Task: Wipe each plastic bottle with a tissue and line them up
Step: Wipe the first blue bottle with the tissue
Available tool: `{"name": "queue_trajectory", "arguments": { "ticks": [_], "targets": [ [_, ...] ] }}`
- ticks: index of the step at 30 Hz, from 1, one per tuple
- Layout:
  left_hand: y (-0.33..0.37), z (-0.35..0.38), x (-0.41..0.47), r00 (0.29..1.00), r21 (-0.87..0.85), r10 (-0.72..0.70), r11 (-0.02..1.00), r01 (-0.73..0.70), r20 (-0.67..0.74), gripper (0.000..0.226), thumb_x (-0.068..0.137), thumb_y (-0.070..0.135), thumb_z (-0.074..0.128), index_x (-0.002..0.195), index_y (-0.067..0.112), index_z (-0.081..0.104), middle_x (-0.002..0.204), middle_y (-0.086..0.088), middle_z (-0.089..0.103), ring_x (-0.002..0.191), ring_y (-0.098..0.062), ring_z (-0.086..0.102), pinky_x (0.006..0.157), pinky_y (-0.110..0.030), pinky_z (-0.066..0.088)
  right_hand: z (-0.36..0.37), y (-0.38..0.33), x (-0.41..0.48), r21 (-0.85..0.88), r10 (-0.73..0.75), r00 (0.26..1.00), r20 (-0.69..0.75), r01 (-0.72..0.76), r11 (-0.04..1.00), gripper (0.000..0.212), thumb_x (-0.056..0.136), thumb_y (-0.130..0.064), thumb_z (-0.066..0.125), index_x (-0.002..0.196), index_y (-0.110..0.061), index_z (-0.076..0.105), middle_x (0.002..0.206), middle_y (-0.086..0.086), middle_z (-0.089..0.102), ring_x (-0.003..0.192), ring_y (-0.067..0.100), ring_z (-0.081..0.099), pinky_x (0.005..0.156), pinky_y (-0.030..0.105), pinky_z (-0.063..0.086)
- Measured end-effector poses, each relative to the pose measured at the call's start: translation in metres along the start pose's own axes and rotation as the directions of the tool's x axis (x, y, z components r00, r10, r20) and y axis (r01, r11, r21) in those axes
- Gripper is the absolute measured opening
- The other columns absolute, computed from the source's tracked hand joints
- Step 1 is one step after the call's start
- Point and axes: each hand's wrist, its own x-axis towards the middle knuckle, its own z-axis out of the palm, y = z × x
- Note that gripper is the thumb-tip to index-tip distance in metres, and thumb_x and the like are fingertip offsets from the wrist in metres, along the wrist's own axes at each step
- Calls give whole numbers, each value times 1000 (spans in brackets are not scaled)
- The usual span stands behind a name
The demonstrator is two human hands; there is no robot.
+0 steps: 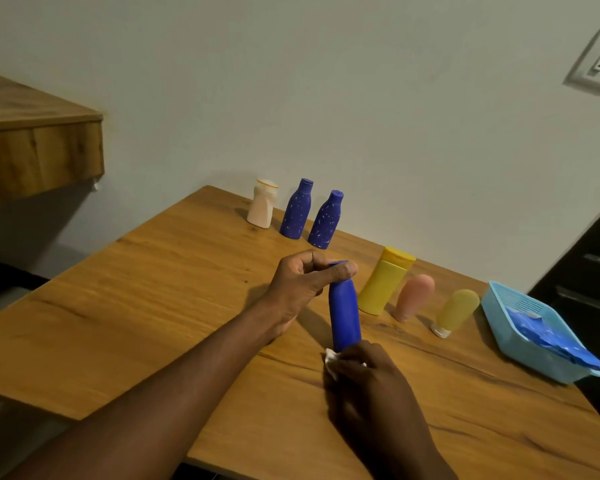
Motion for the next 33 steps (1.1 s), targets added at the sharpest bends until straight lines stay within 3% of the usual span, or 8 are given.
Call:
{"name": "queue_trajectory", "arguments": {
  "ticks": [5, 10, 15, 19, 22, 24, 28, 33],
  "targets": [
    [1, 0, -1, 1000, 32, -6, 999, 6, -13, 40, 77, 40, 87, 98, 9, 74, 105, -19, 73, 101, -36, 69, 100, -53, 55, -10, 24, 3, 255, 90, 981, -171, -44, 966, 45, 74, 0, 78, 104, -33, 71, 112, -26, 54, 105, -2, 57, 77, 23, 54],
    [1, 0, -2, 1000, 19, -15, 1000, 15, -2, 43, 72, 47, 85, 97, 13, 77, 99, -9, 76, 105, -33, 71, 101, -52, 56, -20, 19, 33, 290, 57, 956, -287, 30, 956, 45, 82, -3, 68, 119, -28, 66, 120, -15, 56, 108, 4, 57, 76, 27, 57],
    [3, 1, -2, 999, 41, -26, 999, 27, -18, 34, 82, 42, 81, 101, 14, 79, 103, -6, 77, 107, -27, 70, 96, -38, 57, -13, 21, 33, 227, 35, 992, -123, -7, 974, 48, 80, -6, 73, 121, -29, 68, 126, -12, 55, 116, 10, 54, 86, 38, 58],
    [6, 1, -3, 999, 44, -24, 999, 25, -24, 29, 86, 40, 79, 103, 16, 79, 105, -3, 77, 107, -23, 69, 86, -29, 54, -13, 11, 4, 90, -34, 999, 16, 33, 995, 15, 87, -31, 70, 101, -36, 70, 109, -25, 53, 99, 1, 55, 78, 25, 52],
    [8, 2, -4, 1000, 59, -21, 998, 21, 2, 30, 88, 38, 78, 109, 17, 79, 106, 4, 78, 107, -13, 70, 83, -26, 50, -12, 21, -8, 65, 41, 994, 97, -47, 997, 16, 86, -33, 70, 102, -37, 70, 106, -29, 52, 98, -3, 54, 79, 24, 53],
    [9, 2, -5, 999, 64, -21, 998, 20, 26, 32, 89, 38, 76, 113, 17, 78, 109, 6, 78, 110, -10, 69, 85, -27, 50, -18, 29, -9, 160, 122, 990, 71, -132, 978, 16, 85, -24, 72, 95, -37, 73, 103, -27, 56, 98, -2, 57, 77, 21, 52],
    [12, 0, -6, 995, 58, -34, 998, 29, 98, 36, 93, 40, 71, 123, 21, 75, 119, 9, 76, 120, -11, 65, 93, -32, 48, -27, 35, -7, 428, 246, 937, -249, -121, 896, 30, 85, -2, 65, 89, -29, 75, 97, -13, 67, 93, 11, 64, 72, 25, 51],
    [19, 1, -10, 981, 115, -53, 993, 32, 187, 36, 98, 41, 63, 131, 29, 70, 126, 16, 71, 122, -9, 61, 101, -35, 47, -23, 29, 11, 735, 517, 839, -168, -243, 634, 34, 91, -5, 65, 94, -36, 76, 102, -13, 72, 97, 9, 64, 79, 40, 55]
  ]
}}
